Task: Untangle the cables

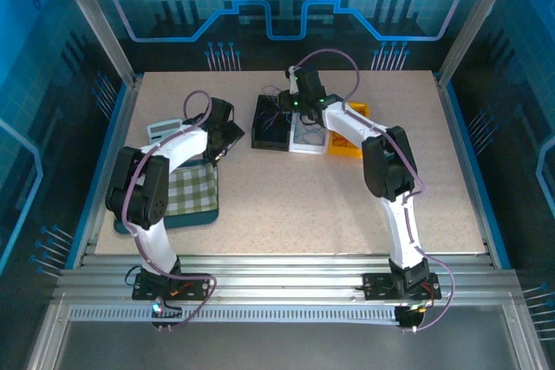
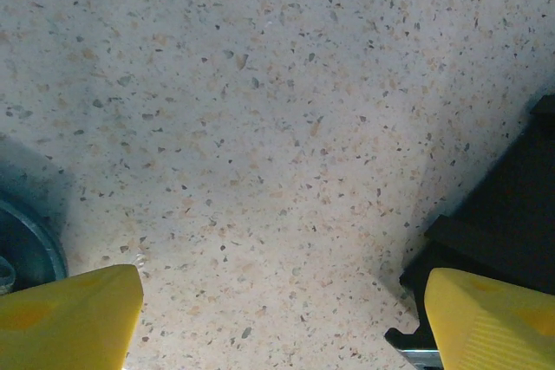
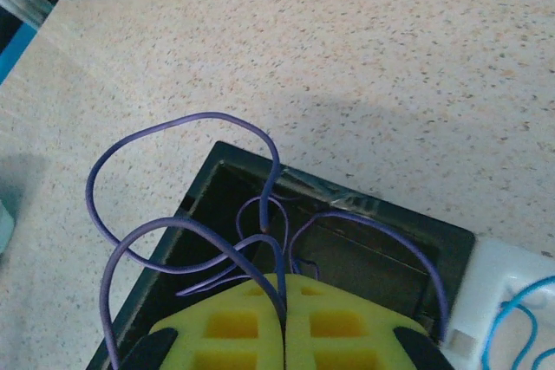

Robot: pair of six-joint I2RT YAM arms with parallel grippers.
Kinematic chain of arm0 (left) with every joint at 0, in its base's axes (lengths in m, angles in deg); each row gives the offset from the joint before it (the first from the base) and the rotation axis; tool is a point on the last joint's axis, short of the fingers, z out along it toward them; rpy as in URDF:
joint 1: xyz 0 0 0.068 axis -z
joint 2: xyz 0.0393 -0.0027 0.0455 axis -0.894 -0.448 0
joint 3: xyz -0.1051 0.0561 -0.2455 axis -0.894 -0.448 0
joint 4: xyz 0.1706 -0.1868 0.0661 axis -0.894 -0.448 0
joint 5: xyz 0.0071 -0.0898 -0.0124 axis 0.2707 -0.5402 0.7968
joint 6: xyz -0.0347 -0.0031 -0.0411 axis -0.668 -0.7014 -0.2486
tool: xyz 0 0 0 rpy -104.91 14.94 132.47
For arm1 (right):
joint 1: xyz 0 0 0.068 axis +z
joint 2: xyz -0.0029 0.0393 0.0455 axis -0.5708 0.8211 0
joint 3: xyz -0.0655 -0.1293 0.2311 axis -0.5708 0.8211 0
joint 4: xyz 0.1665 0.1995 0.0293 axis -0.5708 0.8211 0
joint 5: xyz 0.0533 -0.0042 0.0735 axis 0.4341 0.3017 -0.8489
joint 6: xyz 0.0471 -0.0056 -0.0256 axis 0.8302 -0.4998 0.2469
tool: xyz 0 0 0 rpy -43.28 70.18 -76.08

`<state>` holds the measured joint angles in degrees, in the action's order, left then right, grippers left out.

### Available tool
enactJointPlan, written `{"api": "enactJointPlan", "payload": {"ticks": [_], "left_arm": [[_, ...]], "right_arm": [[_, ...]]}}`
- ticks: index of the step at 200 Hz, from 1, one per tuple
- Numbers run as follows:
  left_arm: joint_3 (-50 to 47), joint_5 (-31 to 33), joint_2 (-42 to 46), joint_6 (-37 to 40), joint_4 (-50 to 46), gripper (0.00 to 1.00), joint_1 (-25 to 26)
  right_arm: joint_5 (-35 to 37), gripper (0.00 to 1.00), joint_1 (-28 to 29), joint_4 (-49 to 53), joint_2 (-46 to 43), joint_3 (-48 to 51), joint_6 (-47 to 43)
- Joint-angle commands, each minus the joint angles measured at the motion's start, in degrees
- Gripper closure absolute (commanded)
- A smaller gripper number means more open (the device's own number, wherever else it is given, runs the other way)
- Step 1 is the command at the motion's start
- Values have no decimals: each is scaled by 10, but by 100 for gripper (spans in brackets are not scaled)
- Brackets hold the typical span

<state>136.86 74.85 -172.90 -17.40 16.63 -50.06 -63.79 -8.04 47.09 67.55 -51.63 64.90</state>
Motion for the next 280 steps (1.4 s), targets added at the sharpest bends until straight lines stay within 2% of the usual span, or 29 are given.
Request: {"api": "enactJointPlan", "payload": {"ticks": [1, 83, 117, 145, 230, 280], "left_arm": [[-6, -4, 4, -2, -6, 14, -7], [-12, -8, -2, -4, 3, 14, -8], [-14, -10, -3, -9, 10, 14, -8], [-13, -7, -1, -8, 10, 13, -8], [-17, 0, 9, -7, 10, 13, -8], [-19, 5, 15, -5, 11, 13, -9]], "right_arm": [[24, 94, 19, 43, 8, -15, -42], [65, 90, 31, 105, 15, -26, -59], [68, 66, 31, 109, 1, -19, -52], [58, 60, 31, 66, -34, 19, -49], [60, 53, 24, -10, -108, 96, -45], [57, 52, -4, -32, -152, 159, -21]]}}
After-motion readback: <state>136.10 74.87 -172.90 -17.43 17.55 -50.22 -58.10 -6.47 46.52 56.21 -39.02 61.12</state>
